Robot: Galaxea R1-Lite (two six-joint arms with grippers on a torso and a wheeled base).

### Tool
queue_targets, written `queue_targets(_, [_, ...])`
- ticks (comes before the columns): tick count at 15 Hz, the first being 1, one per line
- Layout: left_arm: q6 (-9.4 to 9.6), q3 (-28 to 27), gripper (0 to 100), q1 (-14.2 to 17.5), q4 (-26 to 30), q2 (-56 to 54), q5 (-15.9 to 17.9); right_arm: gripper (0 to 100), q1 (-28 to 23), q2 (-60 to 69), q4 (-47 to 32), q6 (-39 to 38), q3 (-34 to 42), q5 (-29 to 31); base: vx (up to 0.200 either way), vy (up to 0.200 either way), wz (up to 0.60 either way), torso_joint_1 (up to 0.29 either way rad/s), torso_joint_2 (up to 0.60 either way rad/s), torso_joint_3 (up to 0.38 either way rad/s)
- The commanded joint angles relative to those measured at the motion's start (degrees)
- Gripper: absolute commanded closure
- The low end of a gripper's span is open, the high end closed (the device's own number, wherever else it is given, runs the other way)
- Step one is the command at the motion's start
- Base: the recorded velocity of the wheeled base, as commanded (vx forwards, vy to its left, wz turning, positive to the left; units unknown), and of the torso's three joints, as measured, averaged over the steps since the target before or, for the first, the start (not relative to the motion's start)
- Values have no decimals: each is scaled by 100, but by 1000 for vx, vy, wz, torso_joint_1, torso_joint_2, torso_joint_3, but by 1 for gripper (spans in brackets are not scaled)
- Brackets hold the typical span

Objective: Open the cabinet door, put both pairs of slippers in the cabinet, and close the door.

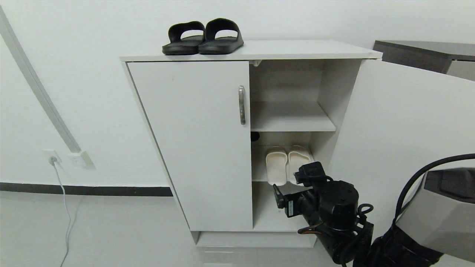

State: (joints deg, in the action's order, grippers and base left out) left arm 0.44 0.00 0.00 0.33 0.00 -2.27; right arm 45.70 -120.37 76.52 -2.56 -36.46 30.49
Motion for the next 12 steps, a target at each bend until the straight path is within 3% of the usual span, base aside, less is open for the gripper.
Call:
queue_targets(1, [9, -9, 100, 0, 11, 9, 7, 0, 0, -22, 82, 1, 8, 1, 0, 0, 0, 2, 2, 198])
queue_targets(5, [26, 0, 100, 0, 2, 9, -2, 0, -9, -66, 153, 10, 25, 1, 0, 0, 0, 0, 1, 137])
queue_targets(12, [9, 0, 100, 0, 2, 9, -2, 0, 0, -162, 232, 19, 60, 10, 0, 0, 0, 0, 0, 0])
